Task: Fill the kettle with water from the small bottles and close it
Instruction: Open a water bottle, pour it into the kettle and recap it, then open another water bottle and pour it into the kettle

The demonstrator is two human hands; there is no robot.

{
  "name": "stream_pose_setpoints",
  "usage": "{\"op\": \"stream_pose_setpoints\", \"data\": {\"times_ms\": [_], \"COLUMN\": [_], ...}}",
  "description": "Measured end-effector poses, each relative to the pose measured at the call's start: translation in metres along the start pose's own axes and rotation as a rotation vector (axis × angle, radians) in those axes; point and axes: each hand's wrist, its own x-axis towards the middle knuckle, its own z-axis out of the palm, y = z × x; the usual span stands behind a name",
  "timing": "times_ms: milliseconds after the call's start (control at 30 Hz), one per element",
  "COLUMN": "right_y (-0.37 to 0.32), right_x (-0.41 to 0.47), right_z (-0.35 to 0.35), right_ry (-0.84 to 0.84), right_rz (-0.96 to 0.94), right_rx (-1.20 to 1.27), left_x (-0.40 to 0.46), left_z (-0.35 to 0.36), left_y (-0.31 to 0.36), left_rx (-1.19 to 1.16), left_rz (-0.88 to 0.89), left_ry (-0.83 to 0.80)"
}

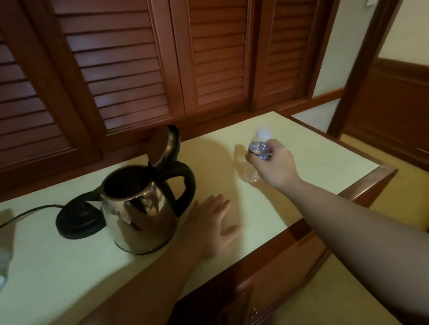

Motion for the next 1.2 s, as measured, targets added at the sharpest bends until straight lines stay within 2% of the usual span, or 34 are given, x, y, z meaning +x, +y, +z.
{"op": "stream_pose_setpoints", "data": {"times_ms": [233,633,767,967,1100,1200], "right_y": [0.020,0.049,0.056,0.055,0.039,0.012], "right_x": [0.053,0.027,-0.002,-0.067,-0.116,-0.146], "right_z": [0.027,0.033,0.023,0.020,0.034,0.050], "right_ry": [-0.089,-0.178,-0.133,-0.081,-0.253,-0.376], "right_rz": [0.026,0.158,0.171,0.074,-0.030,-0.163], "right_rx": [-0.096,-0.082,-0.065,-0.019,0.069,0.023], "left_x": [0.002,0.001,-0.002,-0.024,-0.064,-0.102], "left_z": [-0.005,-0.007,-0.005,-0.004,-0.005,-0.005], "left_y": [0.000,-0.001,-0.002,-0.006,-0.020,-0.039], "left_rx": [-0.038,-0.076,-0.122,-0.190,-0.267,-0.326], "left_rz": [-0.034,-0.031,-0.039,-0.060,-0.022,-0.062], "left_ry": [-0.038,-0.030,-0.009,0.003,0.033,0.096]}}
